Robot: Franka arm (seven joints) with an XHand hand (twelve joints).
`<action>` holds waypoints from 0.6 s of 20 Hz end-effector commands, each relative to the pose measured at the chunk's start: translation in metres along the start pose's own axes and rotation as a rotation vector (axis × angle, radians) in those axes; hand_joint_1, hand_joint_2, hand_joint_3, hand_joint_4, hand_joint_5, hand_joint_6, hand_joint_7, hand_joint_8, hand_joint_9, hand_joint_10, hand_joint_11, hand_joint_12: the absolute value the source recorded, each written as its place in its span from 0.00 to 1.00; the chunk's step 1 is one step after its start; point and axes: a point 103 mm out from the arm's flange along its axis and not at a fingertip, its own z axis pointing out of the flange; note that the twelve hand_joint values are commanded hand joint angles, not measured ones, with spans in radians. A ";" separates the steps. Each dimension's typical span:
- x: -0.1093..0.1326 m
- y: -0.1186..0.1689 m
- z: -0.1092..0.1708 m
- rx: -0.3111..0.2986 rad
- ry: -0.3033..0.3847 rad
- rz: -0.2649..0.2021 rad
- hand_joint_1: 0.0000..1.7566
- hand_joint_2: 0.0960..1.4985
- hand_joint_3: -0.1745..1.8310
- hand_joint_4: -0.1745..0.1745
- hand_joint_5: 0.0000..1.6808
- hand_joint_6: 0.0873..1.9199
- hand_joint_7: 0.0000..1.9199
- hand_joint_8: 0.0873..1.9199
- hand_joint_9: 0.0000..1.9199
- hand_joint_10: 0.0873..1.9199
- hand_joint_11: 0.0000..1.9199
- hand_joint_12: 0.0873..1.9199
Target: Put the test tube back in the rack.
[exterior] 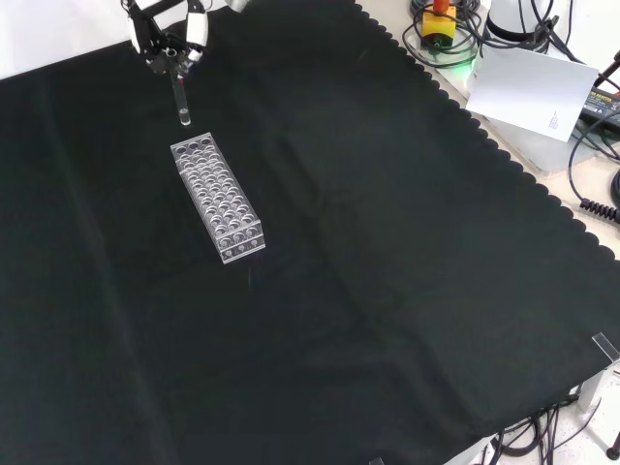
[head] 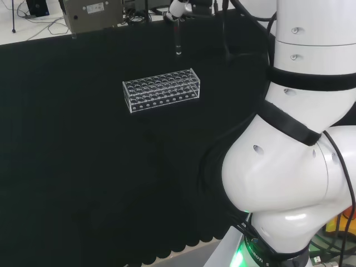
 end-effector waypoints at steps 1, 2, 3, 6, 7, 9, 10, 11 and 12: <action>0.018 0.006 0.009 0.010 0.018 -0.032 0.70 0.39 0.41 0.00 0.79 0.25 0.90 0.23 0.86 0.32 0.75 0.43; 0.019 0.007 0.011 0.015 0.024 -0.033 0.70 0.39 0.41 0.00 0.79 0.25 0.90 0.23 0.86 0.32 0.75 0.43; 0.020 0.007 0.013 0.019 0.024 -0.033 0.70 0.39 0.41 0.00 0.79 0.25 0.90 0.23 0.86 0.32 0.75 0.43; 0.016 0.007 0.020 0.031 0.041 -0.027 0.70 0.39 0.41 0.00 0.79 0.25 0.90 0.23 0.86 0.32 0.75 0.43; 0.014 0.007 0.023 0.036 0.047 -0.025 0.70 0.39 0.41 0.00 0.79 0.25 0.90 0.23 0.86 0.32 0.75 0.43; 0.011 0.005 0.030 0.046 0.059 -0.017 0.70 0.39 0.41 0.00 0.79 0.25 0.90 0.23 0.86 0.32 0.75 0.43; 0.009 0.005 0.033 0.052 0.063 -0.013 0.70 0.39 0.41 0.00 0.79 0.25 0.90 0.23 0.86 0.32 0.75 0.43; 0.007 0.004 0.037 0.057 0.068 -0.009 0.70 0.39 0.41 0.00 0.79 0.25 0.90 0.23 0.86 0.32 0.75 0.43; 0.005 0.003 0.041 0.066 0.072 -0.006 0.70 0.39 0.41 0.00 0.79 0.25 0.90 0.23 0.86 0.32 0.75 0.43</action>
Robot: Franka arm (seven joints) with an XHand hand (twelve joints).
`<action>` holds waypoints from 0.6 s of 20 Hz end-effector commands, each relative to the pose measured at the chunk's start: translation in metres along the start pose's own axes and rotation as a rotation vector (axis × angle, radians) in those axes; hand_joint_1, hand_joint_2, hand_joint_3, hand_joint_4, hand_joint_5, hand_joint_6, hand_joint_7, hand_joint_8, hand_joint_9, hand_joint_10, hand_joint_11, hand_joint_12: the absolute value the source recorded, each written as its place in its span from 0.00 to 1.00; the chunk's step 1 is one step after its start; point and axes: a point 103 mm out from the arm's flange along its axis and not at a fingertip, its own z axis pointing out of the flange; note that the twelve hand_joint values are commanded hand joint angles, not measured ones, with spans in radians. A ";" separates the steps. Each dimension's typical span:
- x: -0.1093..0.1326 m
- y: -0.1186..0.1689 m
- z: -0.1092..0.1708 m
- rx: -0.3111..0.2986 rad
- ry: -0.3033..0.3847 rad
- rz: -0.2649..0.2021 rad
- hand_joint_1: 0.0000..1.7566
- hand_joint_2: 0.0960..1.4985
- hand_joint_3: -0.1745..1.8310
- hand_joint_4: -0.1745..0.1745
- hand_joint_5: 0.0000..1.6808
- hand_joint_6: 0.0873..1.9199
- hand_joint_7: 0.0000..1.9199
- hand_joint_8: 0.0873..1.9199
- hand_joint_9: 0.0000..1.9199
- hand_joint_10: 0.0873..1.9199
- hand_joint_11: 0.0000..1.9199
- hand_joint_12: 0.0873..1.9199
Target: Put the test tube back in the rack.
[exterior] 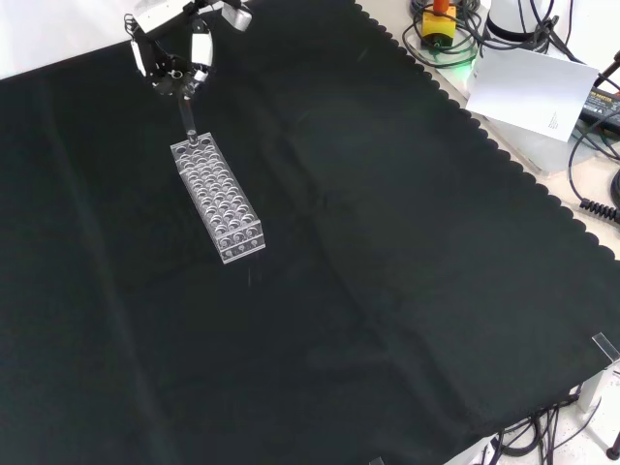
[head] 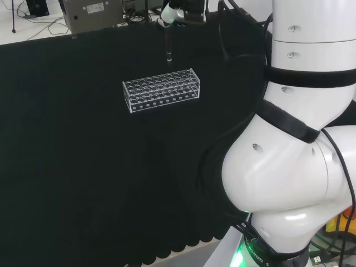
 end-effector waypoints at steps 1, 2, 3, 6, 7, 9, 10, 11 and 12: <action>-0.010 -0.004 0.021 0.035 0.027 0.018 0.70 0.39 0.41 0.00 0.79 0.25 0.90 0.23 0.86 0.32 0.75 0.43; -0.012 -0.005 0.025 0.039 0.032 0.021 0.70 0.39 0.41 0.00 0.79 0.25 0.90 0.23 0.86 0.32 0.75 0.43; -0.014 -0.005 0.028 0.043 0.041 0.024 0.70 0.39 0.41 0.00 0.79 0.25 0.90 0.23 0.86 0.32 0.75 0.43; -0.019 -0.007 0.037 0.050 0.059 0.026 0.70 0.39 0.41 0.00 0.79 0.25 0.90 0.23 0.86 0.32 0.75 0.43; -0.020 -0.007 0.039 0.052 0.064 0.025 0.70 0.39 0.41 0.00 0.79 0.25 0.90 0.23 0.86 0.32 0.75 0.43; -0.021 -0.006 0.043 0.052 0.069 0.027 0.70 0.39 0.41 0.00 0.79 0.25 0.90 0.23 0.86 0.32 0.75 0.43; -0.021 -0.006 0.044 0.051 0.074 0.029 0.70 0.39 0.41 0.00 0.79 0.25 0.90 0.23 0.86 0.32 0.75 0.43; -0.021 -0.006 0.046 0.052 0.079 0.032 0.70 0.39 0.41 0.00 0.79 0.25 0.90 0.23 0.86 0.32 0.75 0.43; -0.021 -0.005 0.048 0.054 0.081 0.033 0.70 0.39 0.41 0.00 0.79 0.25 0.90 0.23 0.86 0.32 0.75 0.43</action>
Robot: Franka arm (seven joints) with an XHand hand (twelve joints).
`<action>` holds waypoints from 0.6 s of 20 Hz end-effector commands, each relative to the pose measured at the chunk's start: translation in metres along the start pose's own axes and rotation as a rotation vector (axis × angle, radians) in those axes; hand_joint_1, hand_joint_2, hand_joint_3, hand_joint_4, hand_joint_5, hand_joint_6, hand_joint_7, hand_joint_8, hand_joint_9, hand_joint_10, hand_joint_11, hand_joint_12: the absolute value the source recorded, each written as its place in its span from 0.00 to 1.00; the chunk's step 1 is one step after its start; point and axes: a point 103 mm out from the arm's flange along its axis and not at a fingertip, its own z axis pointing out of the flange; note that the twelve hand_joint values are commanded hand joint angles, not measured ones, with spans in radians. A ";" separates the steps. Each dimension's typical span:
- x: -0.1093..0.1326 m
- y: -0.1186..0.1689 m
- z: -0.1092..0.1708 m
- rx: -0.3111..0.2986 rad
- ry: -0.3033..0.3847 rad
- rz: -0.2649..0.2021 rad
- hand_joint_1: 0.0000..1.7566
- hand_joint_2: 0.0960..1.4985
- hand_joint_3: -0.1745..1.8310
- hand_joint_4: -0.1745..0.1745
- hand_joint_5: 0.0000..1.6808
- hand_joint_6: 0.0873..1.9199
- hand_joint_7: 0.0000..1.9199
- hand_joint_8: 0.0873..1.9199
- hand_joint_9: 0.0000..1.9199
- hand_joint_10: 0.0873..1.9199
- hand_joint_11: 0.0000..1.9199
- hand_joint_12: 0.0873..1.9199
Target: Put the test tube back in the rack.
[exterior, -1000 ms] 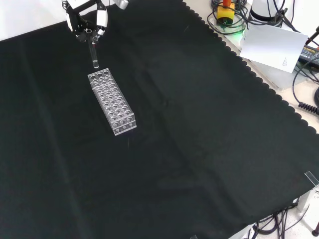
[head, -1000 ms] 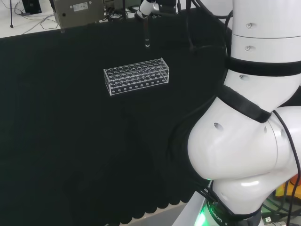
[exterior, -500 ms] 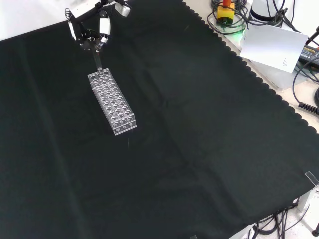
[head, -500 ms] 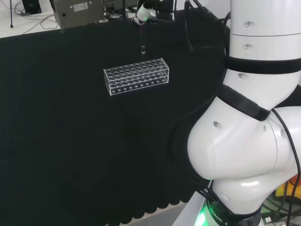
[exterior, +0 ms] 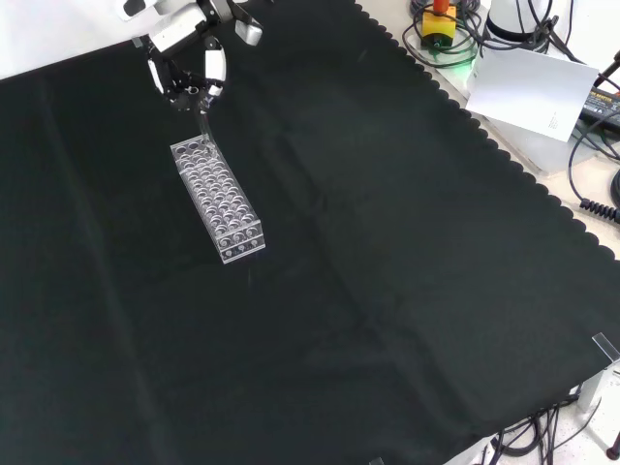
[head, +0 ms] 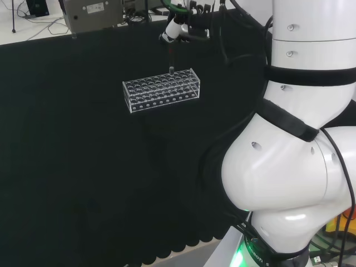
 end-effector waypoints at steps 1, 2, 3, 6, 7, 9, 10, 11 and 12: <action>-0.002 0.003 0.010 0.004 0.018 0.007 0.70 0.39 0.41 0.00 0.79 0.25 0.90 0.23 0.86 0.32 0.75 0.43; -0.002 0.003 0.011 0.006 0.017 0.008 0.70 0.39 0.41 0.00 0.79 0.25 0.90 0.23 0.86 0.32 0.75 0.43; -0.002 0.004 0.013 0.008 0.019 0.010 0.70 0.39 0.41 0.00 0.79 0.25 0.90 0.23 0.86 0.32 0.75 0.43; -0.001 0.007 0.016 0.009 0.021 0.008 0.70 0.39 0.41 0.00 0.79 0.25 0.90 0.23 0.86 0.32 0.75 0.43; 0.000 0.006 0.016 0.002 0.020 0.007 0.70 0.39 0.41 0.00 0.79 0.25 0.90 0.23 0.86 0.32 0.75 0.43; 0.000 0.007 0.016 -0.002 0.017 0.007 0.70 0.39 0.41 0.00 0.79 0.25 0.90 0.23 0.86 0.32 0.75 0.43; 0.000 0.008 0.016 -0.003 0.015 0.007 0.70 0.39 0.41 0.00 0.79 0.25 0.90 0.23 0.86 0.32 0.75 0.43; 0.000 0.009 0.017 0.000 0.014 0.006 0.70 0.39 0.41 0.00 0.79 0.25 0.90 0.23 0.86 0.32 0.75 0.43; 0.000 0.011 0.016 0.004 0.014 0.006 0.70 0.39 0.41 0.00 0.79 0.25 0.90 0.23 0.86 0.32 0.75 0.43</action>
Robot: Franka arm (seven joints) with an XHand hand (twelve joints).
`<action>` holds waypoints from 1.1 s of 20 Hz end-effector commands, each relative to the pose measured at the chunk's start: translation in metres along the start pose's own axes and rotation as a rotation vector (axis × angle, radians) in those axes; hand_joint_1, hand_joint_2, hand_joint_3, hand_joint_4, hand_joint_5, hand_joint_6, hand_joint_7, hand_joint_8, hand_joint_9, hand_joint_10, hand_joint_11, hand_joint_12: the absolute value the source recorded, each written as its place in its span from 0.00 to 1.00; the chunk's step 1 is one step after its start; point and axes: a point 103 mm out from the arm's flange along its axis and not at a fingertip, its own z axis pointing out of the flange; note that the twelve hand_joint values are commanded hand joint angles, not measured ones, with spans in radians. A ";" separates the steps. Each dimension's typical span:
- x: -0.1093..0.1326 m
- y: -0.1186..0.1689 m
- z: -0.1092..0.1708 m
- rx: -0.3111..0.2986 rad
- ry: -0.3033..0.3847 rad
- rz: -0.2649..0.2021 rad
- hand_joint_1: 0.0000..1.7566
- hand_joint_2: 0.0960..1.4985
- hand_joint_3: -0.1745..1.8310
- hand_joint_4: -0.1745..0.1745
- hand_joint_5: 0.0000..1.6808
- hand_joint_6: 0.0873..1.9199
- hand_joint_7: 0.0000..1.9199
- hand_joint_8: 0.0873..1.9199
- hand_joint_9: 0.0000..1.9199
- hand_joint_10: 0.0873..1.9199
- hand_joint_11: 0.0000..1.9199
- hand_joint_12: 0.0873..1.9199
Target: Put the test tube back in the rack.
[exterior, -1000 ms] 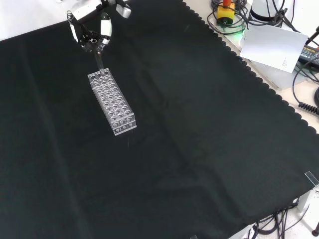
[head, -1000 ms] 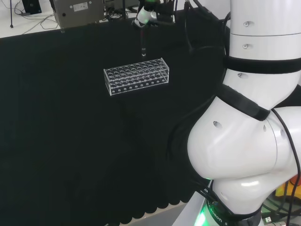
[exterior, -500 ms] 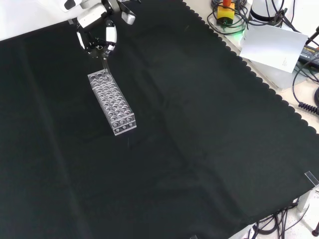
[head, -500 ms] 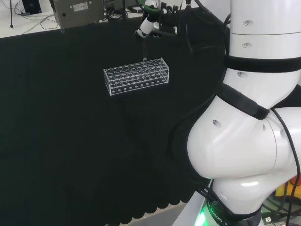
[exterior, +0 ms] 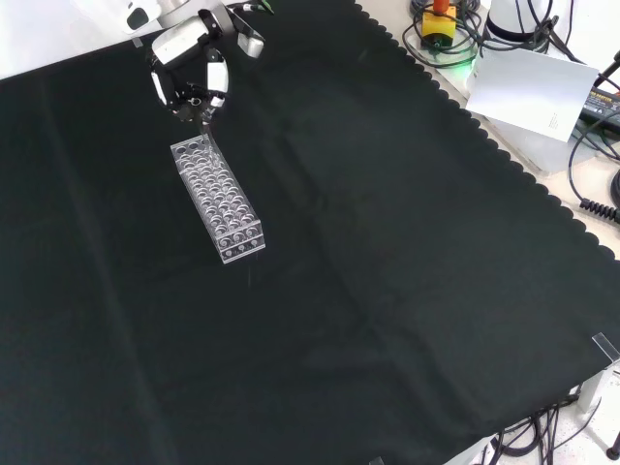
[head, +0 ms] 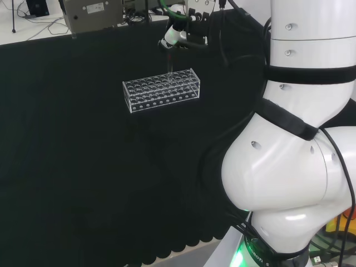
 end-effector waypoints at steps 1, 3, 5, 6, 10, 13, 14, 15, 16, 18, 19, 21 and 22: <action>0.001 0.007 -0.001 0.009 -0.006 -0.001 0.70 0.39 0.41 0.00 0.79 0.25 0.90 0.23 0.86 0.32 0.75 0.43; 0.001 0.015 -0.003 0.011 -0.011 -0.001 0.70 0.39 0.41 0.00 0.79 0.25 0.90 0.23 0.86 0.32 0.75 0.43; 0.001 0.020 -0.004 0.005 -0.016 -0.001 0.70 0.39 0.41 0.00 0.79 0.25 0.90 0.23 0.86 0.32 0.75 0.43; 0.001 0.019 -0.004 -0.007 -0.019 -0.003 0.70 0.39 0.41 0.00 0.79 0.25 0.90 0.23 0.86 0.32 0.75 0.43; -0.001 0.023 -0.005 0.000 -0.020 0.000 0.70 0.39 0.41 0.00 0.79 0.25 0.90 0.23 0.86 0.32 0.75 0.43; -0.005 0.025 -0.004 0.005 -0.020 0.003 0.70 0.39 0.41 0.00 0.79 0.25 0.90 0.23 0.86 0.32 0.75 0.43; -0.006 0.025 -0.004 0.004 -0.019 0.005 0.70 0.39 0.41 0.00 0.79 0.25 0.90 0.23 0.86 0.32 0.75 0.43; -0.007 0.025 -0.004 0.003 -0.018 0.004 0.70 0.39 0.41 0.00 0.79 0.25 0.90 0.23 0.86 0.32 0.75 0.43; -0.007 0.025 -0.003 0.002 -0.018 0.003 0.70 0.39 0.41 0.00 0.79 0.25 0.90 0.23 0.86 0.32 0.75 0.43; -0.011 0.024 -0.004 -0.001 -0.005 -0.009 0.70 0.39 0.41 0.00 0.79 0.25 0.90 0.23 0.86 0.32 0.75 0.43; -0.012 0.024 -0.004 0.001 -0.004 -0.010 0.70 0.39 0.41 0.00 0.79 0.25 0.90 0.23 0.86 0.32 0.75 0.43; -0.012 0.024 -0.004 0.009 -0.009 -0.010 0.70 0.39 0.41 0.00 0.79 0.25 0.90 0.23 0.86 0.32 0.75 0.43; -0.012 0.023 -0.004 0.009 -0.013 -0.007 0.70 0.39 0.41 0.00 0.79 0.25 0.90 0.23 0.86 0.32 0.75 0.43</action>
